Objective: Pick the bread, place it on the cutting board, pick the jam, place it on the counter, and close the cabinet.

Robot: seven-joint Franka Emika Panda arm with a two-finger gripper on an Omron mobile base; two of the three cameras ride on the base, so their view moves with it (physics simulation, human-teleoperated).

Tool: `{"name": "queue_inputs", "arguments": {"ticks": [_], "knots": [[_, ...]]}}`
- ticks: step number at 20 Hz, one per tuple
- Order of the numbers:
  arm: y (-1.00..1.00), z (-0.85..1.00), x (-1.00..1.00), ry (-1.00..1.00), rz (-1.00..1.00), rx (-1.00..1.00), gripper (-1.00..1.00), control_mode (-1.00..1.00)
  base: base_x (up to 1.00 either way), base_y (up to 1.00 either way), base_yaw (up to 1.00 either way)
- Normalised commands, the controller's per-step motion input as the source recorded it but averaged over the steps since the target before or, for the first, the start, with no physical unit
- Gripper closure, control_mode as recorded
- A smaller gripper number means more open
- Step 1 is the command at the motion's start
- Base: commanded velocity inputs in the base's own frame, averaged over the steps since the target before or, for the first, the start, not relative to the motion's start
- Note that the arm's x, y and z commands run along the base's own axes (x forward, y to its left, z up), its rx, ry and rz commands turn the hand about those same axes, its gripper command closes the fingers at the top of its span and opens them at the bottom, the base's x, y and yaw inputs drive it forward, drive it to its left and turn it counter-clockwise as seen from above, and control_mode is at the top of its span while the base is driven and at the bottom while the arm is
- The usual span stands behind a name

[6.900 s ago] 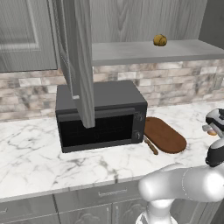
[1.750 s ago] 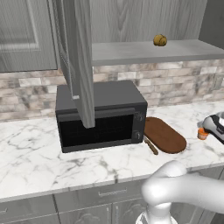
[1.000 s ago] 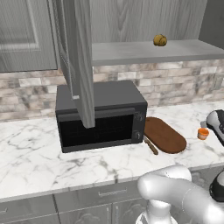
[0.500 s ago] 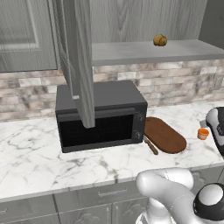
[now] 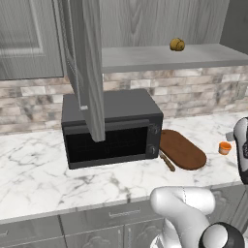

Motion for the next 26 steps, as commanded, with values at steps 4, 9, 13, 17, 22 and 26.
{"name": "queue_inputs", "arguments": {"ticks": [4, 9, 13, 17, 22, 26], "knots": [[0.09, 0.36, -0.47, -0.07, 0.0, 0.01, -1.0, -1.0, 0.0, 0.0, 0.0], [0.07, 0.33, -0.39, -0.11, 0.0, 0.03, -1.0, -1.0, 0.0, 0.0, 0.0], [0.15, 0.39, -0.28, -0.1, -0.01, 0.01, -1.0, -1.0, 0.0, 0.0, 0.0], [0.24, 0.43, -0.21, -0.06, -0.01, 0.0, -1.0, -1.0, 0.0, 0.0, 0.0], [0.22, 0.39, -0.08, -0.06, -0.01, 0.0, -1.0, -1.0, 0.0, 0.0, 0.0], [0.15, 0.44, 0.0, -0.03, -0.02, 0.0, -1.0, -1.0, 0.0, 0.0, 0.0]]}}
